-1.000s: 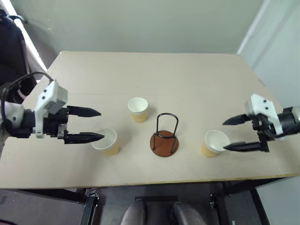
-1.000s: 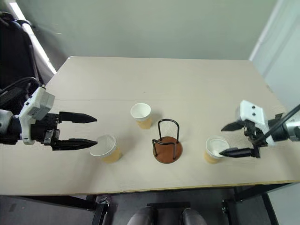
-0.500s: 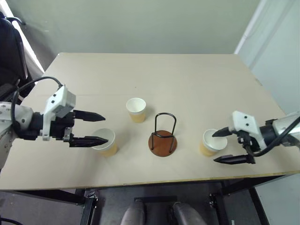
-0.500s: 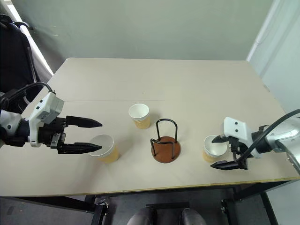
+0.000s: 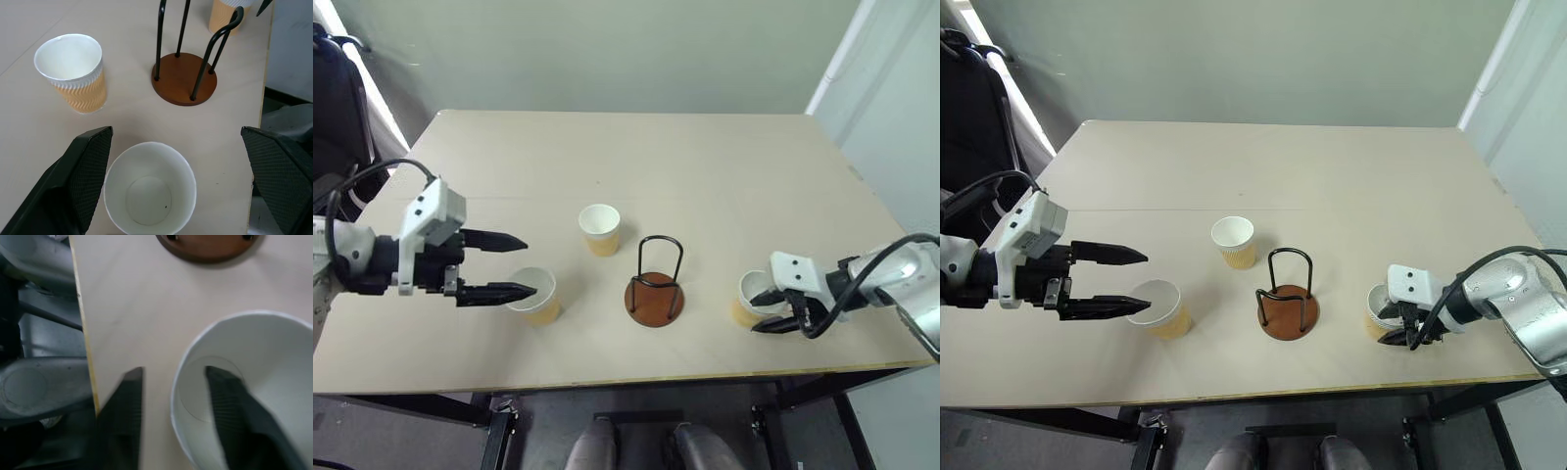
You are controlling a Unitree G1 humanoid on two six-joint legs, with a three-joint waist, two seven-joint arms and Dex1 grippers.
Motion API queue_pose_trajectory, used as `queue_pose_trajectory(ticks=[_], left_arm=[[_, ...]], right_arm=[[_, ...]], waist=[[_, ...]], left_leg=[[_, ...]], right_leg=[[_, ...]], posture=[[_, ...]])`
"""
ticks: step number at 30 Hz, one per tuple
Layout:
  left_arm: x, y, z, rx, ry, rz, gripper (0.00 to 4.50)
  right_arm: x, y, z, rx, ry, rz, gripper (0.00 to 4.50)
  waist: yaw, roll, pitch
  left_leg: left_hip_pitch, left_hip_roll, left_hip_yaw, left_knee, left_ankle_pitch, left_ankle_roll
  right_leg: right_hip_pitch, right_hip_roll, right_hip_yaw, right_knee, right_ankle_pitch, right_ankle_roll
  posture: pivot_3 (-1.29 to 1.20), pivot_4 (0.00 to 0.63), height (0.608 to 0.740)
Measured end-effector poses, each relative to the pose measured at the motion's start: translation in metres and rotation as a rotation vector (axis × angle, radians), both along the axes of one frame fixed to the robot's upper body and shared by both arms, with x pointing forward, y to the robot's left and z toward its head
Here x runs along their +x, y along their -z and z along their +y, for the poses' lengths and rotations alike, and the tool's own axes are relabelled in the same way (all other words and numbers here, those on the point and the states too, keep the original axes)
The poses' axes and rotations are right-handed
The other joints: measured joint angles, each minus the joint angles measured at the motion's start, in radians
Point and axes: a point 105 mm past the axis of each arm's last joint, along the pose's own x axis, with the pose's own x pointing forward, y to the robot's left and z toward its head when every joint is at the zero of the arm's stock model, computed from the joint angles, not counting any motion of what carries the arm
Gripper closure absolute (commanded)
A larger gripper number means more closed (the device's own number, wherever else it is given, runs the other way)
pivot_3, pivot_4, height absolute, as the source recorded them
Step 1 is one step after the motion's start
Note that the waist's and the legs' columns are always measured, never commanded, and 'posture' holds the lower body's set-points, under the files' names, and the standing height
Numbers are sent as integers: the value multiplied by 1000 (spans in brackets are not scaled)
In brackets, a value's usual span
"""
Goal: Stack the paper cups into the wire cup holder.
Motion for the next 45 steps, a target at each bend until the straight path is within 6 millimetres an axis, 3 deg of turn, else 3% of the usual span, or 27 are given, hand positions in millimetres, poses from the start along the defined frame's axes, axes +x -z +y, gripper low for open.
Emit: queue_pose_trajectory(ticks=[2,7,10,14,16,18,22,26,42,45], left_arm=[[0,0,0,0,-1,-1,0],[-1,-5,4,-2,-16,-17,0],[-2,-5,6,-2,-28,-20,0],[-5,-5,9,3,-39,-20,0],[-5,-5,9,5,-39,-22,0],[-5,-5,8,8,-40,-22,0],[-2,-4,12,9,-64,-24,0],[-2,-2,13,14,-69,-20,0],[-11,4,18,27,-111,-1,0],[-11,3,18,29,-110,-4,0]], right_arm=[[2,-3,-1,0,-2,-5,4452],[-3,-18,7,68,-61,27,4452],[-3,-61,16,177,-112,-33,4452],[0,-159,45,363,-252,-273,4452],[-6,-184,61,425,-333,-340,4452],[-7,-181,76,449,-386,-317,4452],[-3,-152,104,452,-444,-213,4452],[2,-135,118,397,-472,-225,4452],[6,-106,118,278,-500,-215,4452],[8,-103,119,256,-505,-229,3867]], waist=[[0,0,0],[0,0,0],[0,1,1],[-9,2,1],[-10,-2,-1],[-10,-4,-2],[-7,-1,-1],[-7,-1,-1],[-7,-1,-1],[-7,-1,-1]], left_leg=[[0,0,0,0,0,0],[0,0,0,0,0,0],[0,0,0,0,0,0],[2,0,0,-2,1,-1],[4,1,0,-6,1,-1],[4,1,0,-7,1,-1],[1,1,0,-7,1,-1],[0,1,0,-7,1,-1],[1,2,0,-6,1,-2],[0,2,0,-6,1,-2]], right_leg=[[0,0,0,0,0,0],[0,0,0,0,0,0],[0,0,0,0,0,-1],[-2,1,1,0,-1,-3],[-1,1,1,0,-2,-5],[-1,1,0,0,-3,-6],[-4,1,-1,1,-2,-6],[-5,0,-1,1,-2,-6],[-5,0,-1,2,-1,-8],[-5,0,-1,2,-1,-9]], posture=[[0,150,740],[0,150,740],[0,150,740],[0,150,740],[0,150,740],[0,150,740],[0,150,740],[0,150,740],[0,150,740],[0,150,740]])
